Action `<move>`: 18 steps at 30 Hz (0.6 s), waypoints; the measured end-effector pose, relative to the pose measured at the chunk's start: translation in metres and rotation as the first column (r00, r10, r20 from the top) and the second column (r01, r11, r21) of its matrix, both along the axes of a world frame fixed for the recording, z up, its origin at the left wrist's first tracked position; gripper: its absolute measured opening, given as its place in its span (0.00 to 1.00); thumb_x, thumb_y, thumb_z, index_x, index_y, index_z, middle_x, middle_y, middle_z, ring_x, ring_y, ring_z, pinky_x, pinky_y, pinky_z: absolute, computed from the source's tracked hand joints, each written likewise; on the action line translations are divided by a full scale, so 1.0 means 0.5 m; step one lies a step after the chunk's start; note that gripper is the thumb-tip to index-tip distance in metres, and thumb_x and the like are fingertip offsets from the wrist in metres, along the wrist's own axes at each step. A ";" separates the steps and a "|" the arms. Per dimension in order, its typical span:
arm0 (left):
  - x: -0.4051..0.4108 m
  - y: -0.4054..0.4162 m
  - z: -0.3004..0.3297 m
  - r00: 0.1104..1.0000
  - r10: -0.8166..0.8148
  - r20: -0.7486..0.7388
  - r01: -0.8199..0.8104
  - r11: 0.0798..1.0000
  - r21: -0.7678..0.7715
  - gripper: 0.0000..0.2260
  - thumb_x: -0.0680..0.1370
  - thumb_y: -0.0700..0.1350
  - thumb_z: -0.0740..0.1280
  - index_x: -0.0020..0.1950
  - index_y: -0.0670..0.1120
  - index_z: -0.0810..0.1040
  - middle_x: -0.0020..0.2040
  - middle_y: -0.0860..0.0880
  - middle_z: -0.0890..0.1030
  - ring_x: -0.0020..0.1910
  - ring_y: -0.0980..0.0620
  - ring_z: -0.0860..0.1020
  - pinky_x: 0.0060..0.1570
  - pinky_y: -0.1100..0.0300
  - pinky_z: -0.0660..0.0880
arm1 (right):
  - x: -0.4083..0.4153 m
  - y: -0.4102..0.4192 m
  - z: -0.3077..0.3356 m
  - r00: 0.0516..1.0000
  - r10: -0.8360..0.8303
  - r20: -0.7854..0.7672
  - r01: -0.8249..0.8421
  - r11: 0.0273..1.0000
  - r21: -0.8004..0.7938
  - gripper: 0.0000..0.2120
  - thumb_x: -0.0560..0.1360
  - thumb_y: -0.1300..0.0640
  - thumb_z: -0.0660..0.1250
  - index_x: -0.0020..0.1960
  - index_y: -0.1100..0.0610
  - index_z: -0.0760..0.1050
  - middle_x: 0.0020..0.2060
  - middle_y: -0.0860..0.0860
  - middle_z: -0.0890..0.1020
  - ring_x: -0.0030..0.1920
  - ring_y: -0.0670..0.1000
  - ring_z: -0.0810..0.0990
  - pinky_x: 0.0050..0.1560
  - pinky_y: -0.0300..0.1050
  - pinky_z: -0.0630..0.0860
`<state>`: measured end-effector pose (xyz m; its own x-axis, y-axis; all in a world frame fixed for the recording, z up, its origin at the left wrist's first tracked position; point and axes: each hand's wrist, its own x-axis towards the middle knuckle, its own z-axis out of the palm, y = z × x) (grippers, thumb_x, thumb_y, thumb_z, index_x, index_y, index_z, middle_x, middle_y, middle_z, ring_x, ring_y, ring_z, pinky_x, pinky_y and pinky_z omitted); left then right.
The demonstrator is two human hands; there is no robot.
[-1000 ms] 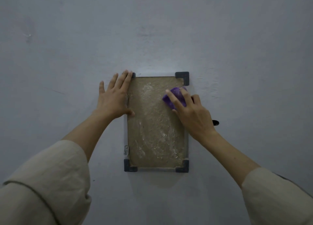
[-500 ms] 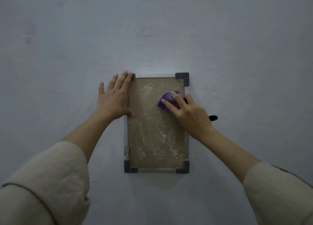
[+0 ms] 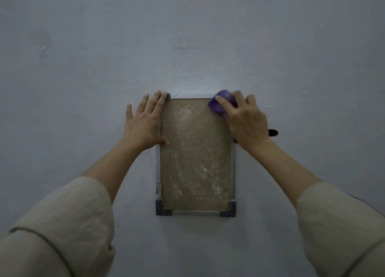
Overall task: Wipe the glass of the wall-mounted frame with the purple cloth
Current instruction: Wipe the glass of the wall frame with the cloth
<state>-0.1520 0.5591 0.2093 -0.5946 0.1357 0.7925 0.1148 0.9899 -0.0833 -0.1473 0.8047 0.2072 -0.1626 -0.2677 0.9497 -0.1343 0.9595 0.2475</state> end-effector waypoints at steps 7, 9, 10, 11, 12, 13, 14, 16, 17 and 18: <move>0.000 0.001 0.000 1.000 0.001 0.001 -0.001 1.000 -0.001 0.58 0.62 0.57 0.77 0.76 0.52 0.36 0.77 0.54 0.40 0.76 0.49 0.42 0.71 0.38 0.44 | 0.001 -0.041 -0.047 0.997 0.071 0.018 -0.073 0.963 0.259 0.20 0.70 0.64 0.71 0.62 0.57 0.76 0.55 0.61 0.79 0.47 0.64 0.79 0.30 0.51 0.80; 0.000 0.001 0.001 1.000 0.004 0.004 -0.004 1.000 -0.001 0.58 0.62 0.57 0.77 0.76 0.52 0.36 0.77 0.54 0.40 0.76 0.49 0.42 0.71 0.38 0.44 | -0.006 -0.032 -0.021 0.997 0.063 0.047 -0.067 0.994 0.082 0.20 0.75 0.62 0.66 0.66 0.55 0.71 0.60 0.59 0.76 0.51 0.62 0.76 0.34 0.52 0.80; 0.001 0.002 0.001 1.000 0.003 0.003 -0.003 1.000 -0.002 0.58 0.63 0.57 0.77 0.76 0.52 0.36 0.77 0.54 0.40 0.76 0.49 0.42 0.71 0.38 0.45 | -0.010 -0.032 -0.014 0.997 0.050 0.053 -0.048 0.998 -0.045 0.20 0.77 0.61 0.64 0.68 0.54 0.69 0.62 0.58 0.73 0.53 0.62 0.74 0.37 0.52 0.80; 0.001 0.002 0.000 1.000 0.001 0.002 -0.001 1.000 -0.002 0.58 0.63 0.57 0.77 0.76 0.52 0.36 0.77 0.55 0.40 0.76 0.49 0.42 0.71 0.38 0.45 | -0.009 -0.041 -0.013 0.998 0.038 0.058 -0.030 0.990 -0.134 0.21 0.77 0.62 0.62 0.69 0.54 0.68 0.63 0.58 0.72 0.54 0.61 0.73 0.38 0.52 0.80; 0.001 0.002 0.000 1.000 0.001 0.001 -0.001 1.000 -0.002 0.57 0.63 0.57 0.77 0.76 0.52 0.36 0.77 0.54 0.40 0.76 0.49 0.42 0.71 0.38 0.45 | -0.006 -0.054 -0.017 0.997 0.044 0.060 -0.034 0.987 -0.158 0.21 0.77 0.64 0.63 0.69 0.55 0.68 0.63 0.59 0.72 0.54 0.62 0.73 0.39 0.52 0.80; 0.001 0.002 0.000 1.000 0.002 0.000 -0.002 1.000 -0.003 0.57 0.63 0.56 0.77 0.76 0.52 0.36 0.77 0.54 0.40 0.76 0.49 0.42 0.71 0.38 0.45 | -0.003 -0.069 -0.027 0.996 0.060 0.063 -0.052 0.991 -0.123 0.21 0.76 0.65 0.64 0.68 0.57 0.69 0.62 0.61 0.73 0.53 0.63 0.74 0.39 0.53 0.80; 0.000 0.002 0.000 1.000 0.004 0.000 -0.004 1.000 -0.005 0.57 0.63 0.56 0.77 0.76 0.52 0.36 0.77 0.54 0.40 0.76 0.49 0.42 0.71 0.38 0.45 | 0.000 -0.078 -0.037 0.995 0.074 0.063 -0.072 0.997 -0.042 0.21 0.75 0.66 0.65 0.67 0.58 0.70 0.61 0.62 0.74 0.52 0.64 0.75 0.38 0.54 0.81; 0.000 0.001 0.001 1.000 0.005 -0.002 -0.005 1.000 -0.005 0.57 0.63 0.56 0.77 0.76 0.52 0.36 0.78 0.54 0.41 0.76 0.49 0.42 0.71 0.38 0.45 | 0.003 -0.075 -0.041 0.993 0.084 0.078 -0.093 0.988 0.125 0.20 0.75 0.65 0.66 0.66 0.59 0.71 0.60 0.62 0.75 0.52 0.65 0.75 0.38 0.55 0.81; -0.001 0.001 0.001 1.000 0.004 -0.003 -0.004 1.000 -0.004 0.57 0.63 0.56 0.77 0.76 0.52 0.36 0.78 0.54 0.41 0.76 0.49 0.42 0.71 0.38 0.45 | 0.004 -0.067 -0.030 0.993 0.072 0.093 -0.084 0.988 0.129 0.19 0.76 0.64 0.64 0.67 0.58 0.70 0.61 0.61 0.73 0.53 0.64 0.74 0.39 0.54 0.80; 0.000 0.001 0.001 1.000 0.003 -0.003 -0.003 1.000 -0.004 0.57 0.63 0.56 0.77 0.76 0.52 0.36 0.78 0.54 0.41 0.76 0.49 0.42 0.71 0.38 0.45 | 0.000 -0.058 -0.014 0.994 0.059 0.095 -0.065 0.996 0.064 0.19 0.77 0.63 0.62 0.68 0.56 0.68 0.63 0.60 0.72 0.55 0.63 0.73 0.40 0.52 0.80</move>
